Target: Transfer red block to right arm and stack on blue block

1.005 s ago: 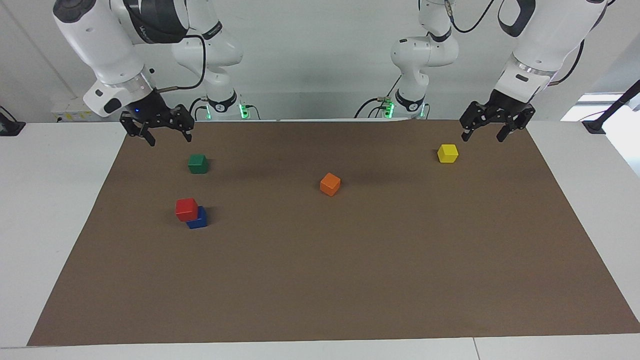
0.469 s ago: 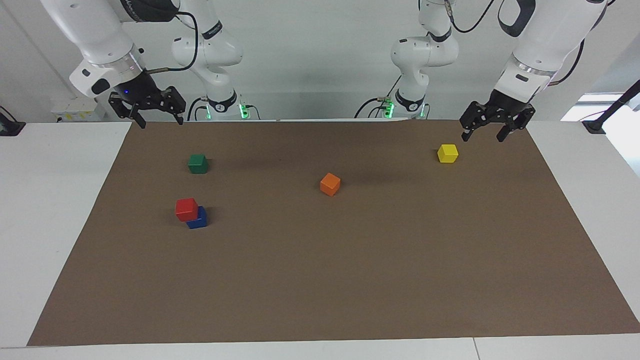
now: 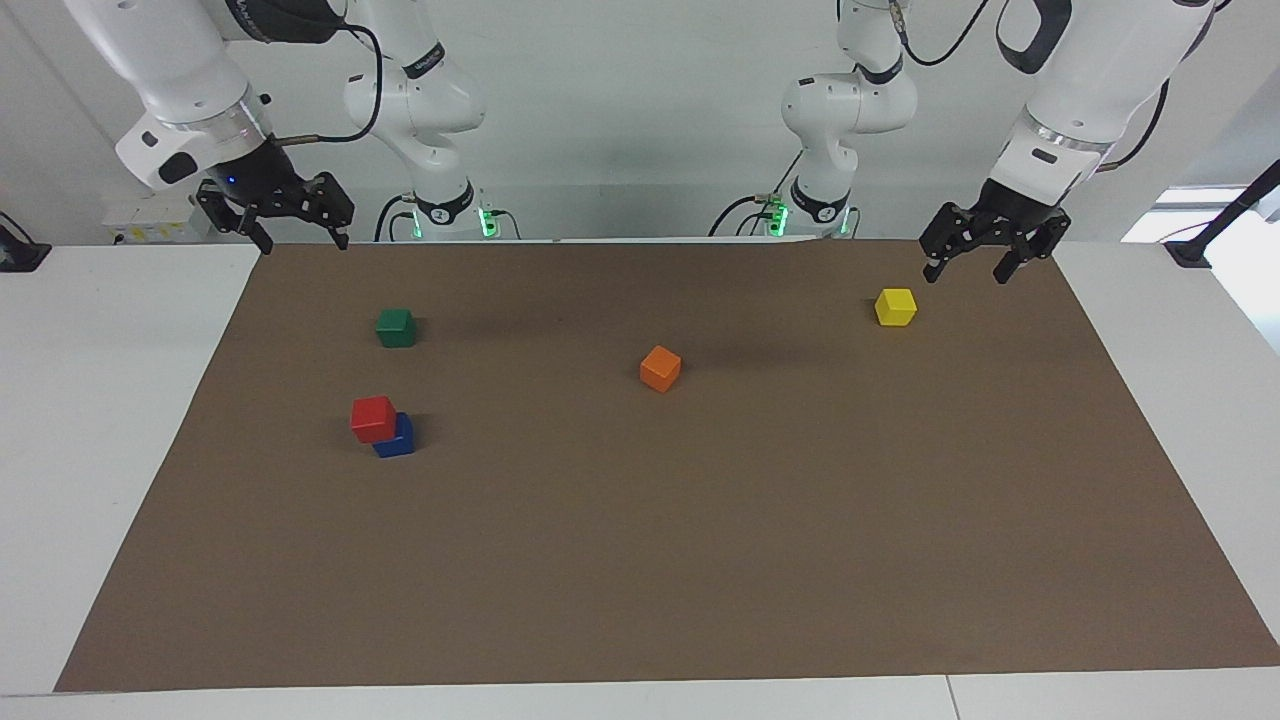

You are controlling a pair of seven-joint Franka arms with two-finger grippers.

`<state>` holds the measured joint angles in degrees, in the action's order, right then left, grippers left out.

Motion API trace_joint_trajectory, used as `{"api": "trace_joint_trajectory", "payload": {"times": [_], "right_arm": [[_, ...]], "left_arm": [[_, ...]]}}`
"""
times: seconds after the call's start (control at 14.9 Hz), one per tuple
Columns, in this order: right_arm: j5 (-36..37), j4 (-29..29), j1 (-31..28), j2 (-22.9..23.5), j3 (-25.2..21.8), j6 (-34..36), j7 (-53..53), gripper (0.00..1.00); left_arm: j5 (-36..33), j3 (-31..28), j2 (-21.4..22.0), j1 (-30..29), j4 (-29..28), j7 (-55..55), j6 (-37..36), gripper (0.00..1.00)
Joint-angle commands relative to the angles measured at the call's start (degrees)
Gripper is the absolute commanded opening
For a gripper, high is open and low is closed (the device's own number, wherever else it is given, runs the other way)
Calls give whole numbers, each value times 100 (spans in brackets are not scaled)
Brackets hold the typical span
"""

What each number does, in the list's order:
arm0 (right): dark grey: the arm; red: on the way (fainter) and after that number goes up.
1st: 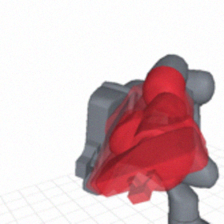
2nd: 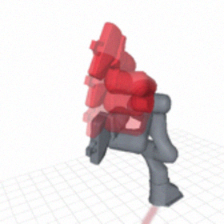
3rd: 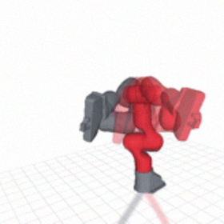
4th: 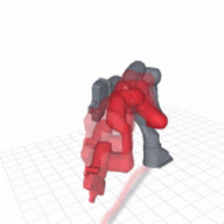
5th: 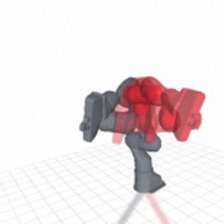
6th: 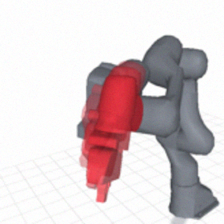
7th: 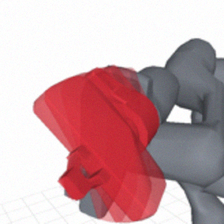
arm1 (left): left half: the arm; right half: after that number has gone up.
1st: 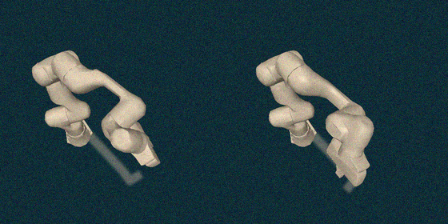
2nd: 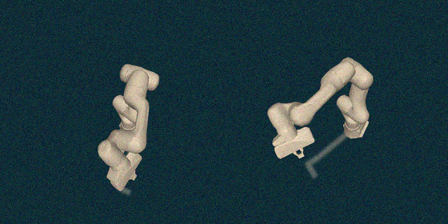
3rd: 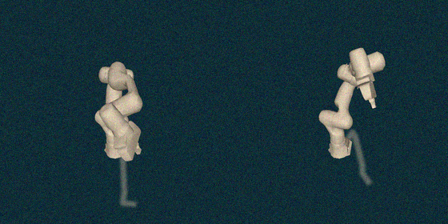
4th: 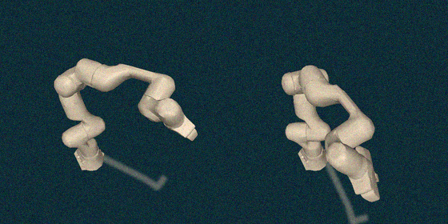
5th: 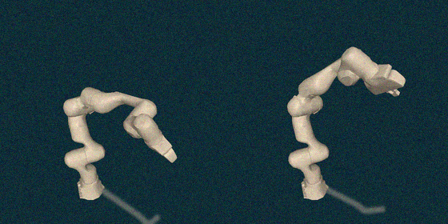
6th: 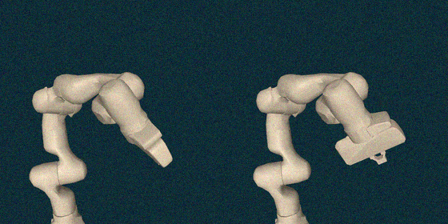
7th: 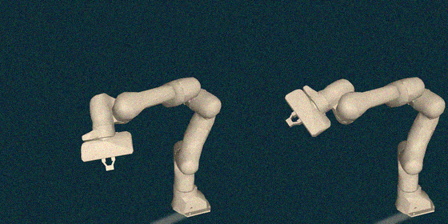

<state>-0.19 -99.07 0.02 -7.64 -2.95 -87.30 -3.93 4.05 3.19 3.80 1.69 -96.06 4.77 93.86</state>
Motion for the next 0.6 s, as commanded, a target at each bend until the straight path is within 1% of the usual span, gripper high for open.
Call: {"api": "trace_joint_trajectory", "payload": {"times": [0.0,0.13,0.34,0.54], "right_arm": [[81,107,-90,52,57,-6,-38,100],[72,98,-98,52,57,-94,-38,100],[54,98,-98,52,57,-138,-29,100],[63,98,-98,52,57,-130,-46,100]], "left_arm": [[-262,41,130,-55,-53,419,-281,100],[-484,41,103,-37,8,429,-438,100],[-502,32,94,-90,61,429,-658,100],[-511,41,121,-90,0,429,-694,100]]}}
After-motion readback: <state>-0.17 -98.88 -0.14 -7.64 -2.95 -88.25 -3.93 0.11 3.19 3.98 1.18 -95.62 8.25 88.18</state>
